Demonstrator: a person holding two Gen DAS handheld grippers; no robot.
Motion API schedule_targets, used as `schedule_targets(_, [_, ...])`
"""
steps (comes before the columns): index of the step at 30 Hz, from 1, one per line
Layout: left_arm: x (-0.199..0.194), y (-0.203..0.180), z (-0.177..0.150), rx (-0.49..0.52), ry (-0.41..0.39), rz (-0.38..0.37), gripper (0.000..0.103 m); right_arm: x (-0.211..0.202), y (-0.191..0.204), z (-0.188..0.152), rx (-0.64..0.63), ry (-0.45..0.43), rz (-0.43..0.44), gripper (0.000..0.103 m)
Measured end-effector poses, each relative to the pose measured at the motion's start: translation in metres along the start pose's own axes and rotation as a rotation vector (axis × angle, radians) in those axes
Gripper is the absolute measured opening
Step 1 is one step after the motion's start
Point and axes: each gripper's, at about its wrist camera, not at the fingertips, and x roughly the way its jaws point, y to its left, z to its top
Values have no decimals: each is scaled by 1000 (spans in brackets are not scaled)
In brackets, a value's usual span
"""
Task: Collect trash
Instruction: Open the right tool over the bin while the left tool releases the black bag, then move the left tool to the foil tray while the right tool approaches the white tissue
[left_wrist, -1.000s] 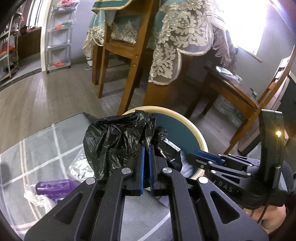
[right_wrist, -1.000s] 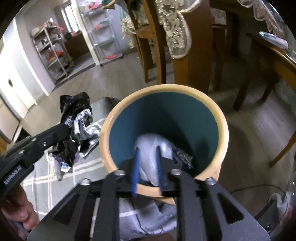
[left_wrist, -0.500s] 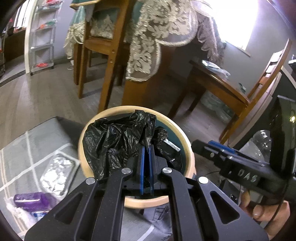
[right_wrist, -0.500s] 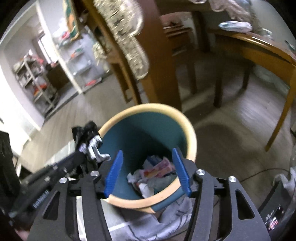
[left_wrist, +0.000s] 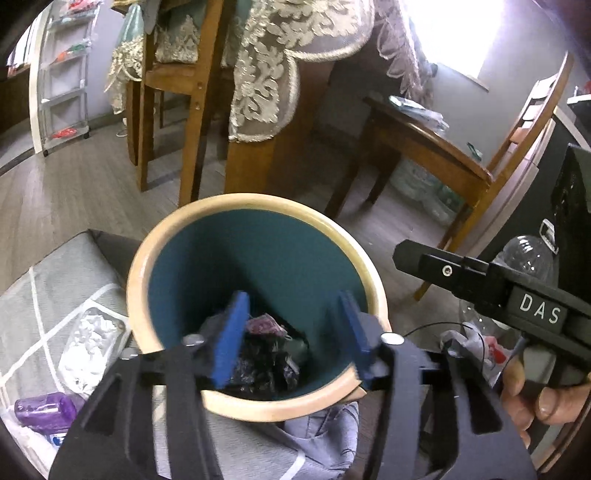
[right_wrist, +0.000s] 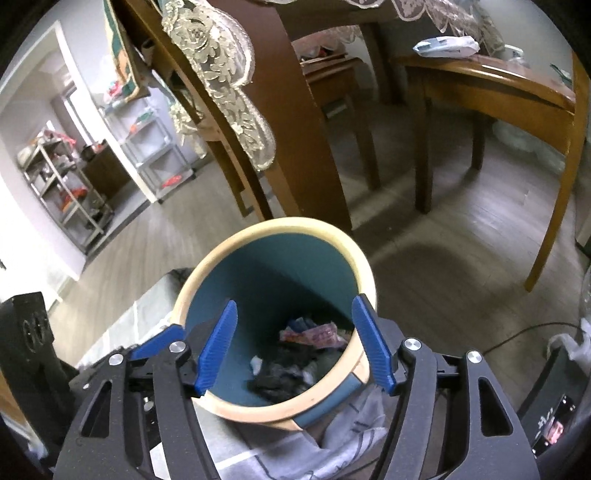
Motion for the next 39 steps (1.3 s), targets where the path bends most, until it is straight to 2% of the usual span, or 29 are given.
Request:
schedule_targets(7, [-22,22,-5,-37,-23,35,67,2,5,-3,-13,8,15,72])
schedule_targets(17, [-70,72,-22,-83,-47,153,80,6,21,-6,-45,26,61,75])
schedule_targets(25, [-93,112,-42,-130,-26,220,81,12,43,-17,-102,63,97,75])
schedule_targets(29, [-80,118,-44,-90,18,236,83,12,52,-22,-137,71,104,75])
schedule_targets(33, [-51,118,-39,8,96,262,88,12,54,-24,-148,76,102,75])
schedule_targets(39, [-12,133,-29,18,209,263,88,14,52,-25,-152,84,91,75])
